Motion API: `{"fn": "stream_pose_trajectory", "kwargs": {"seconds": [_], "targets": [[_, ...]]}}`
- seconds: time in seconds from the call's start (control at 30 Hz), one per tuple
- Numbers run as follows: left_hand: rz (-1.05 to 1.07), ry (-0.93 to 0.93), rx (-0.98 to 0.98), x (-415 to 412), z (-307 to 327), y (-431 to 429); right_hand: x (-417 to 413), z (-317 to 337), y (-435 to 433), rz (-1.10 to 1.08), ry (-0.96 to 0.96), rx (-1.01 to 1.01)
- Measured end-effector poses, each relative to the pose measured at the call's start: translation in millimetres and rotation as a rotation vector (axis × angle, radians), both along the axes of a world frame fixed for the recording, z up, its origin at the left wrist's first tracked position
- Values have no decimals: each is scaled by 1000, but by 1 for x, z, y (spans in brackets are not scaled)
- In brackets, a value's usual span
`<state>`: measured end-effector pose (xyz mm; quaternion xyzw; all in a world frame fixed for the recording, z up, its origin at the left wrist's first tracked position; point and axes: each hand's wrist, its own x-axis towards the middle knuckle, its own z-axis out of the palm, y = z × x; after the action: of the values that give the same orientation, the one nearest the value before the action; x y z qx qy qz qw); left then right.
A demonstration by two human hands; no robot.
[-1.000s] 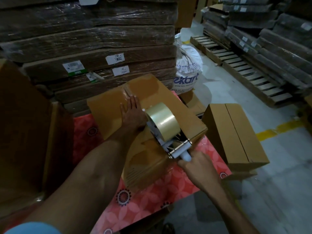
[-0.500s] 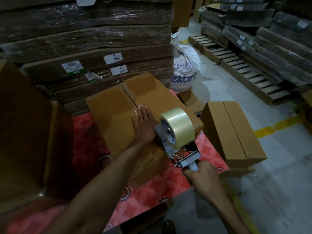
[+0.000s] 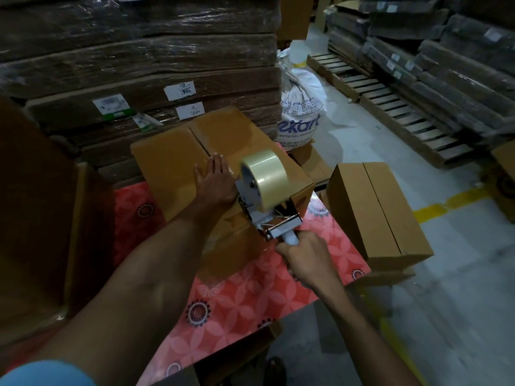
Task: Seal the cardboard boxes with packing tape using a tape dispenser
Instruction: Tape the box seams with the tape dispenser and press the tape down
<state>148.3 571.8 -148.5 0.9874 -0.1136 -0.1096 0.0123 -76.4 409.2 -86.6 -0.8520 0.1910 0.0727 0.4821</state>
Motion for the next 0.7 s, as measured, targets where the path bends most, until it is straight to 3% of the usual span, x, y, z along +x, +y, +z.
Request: {"fn": "stream_pose_trajectory", "kwargs": {"seconds": [0.1, 0.27, 0.37, 0.53, 0.7], "targets": [[11, 47, 23, -2, 3, -3, -12, -2, -6, 7, 46, -47], [67, 14, -136, -1, -6, -3, -60, -18, -22, 31, 115, -122], [73, 9, -152, -1, -6, -4, -80, -26, -26, 59, 62, -205], [74, 12, -150, 1, -5, -4, -88, -34, -27, -65, 60, -144], [82, -98, -199, -10, -3, -5, -78, -52, -25, 20, 129, -193]]}}
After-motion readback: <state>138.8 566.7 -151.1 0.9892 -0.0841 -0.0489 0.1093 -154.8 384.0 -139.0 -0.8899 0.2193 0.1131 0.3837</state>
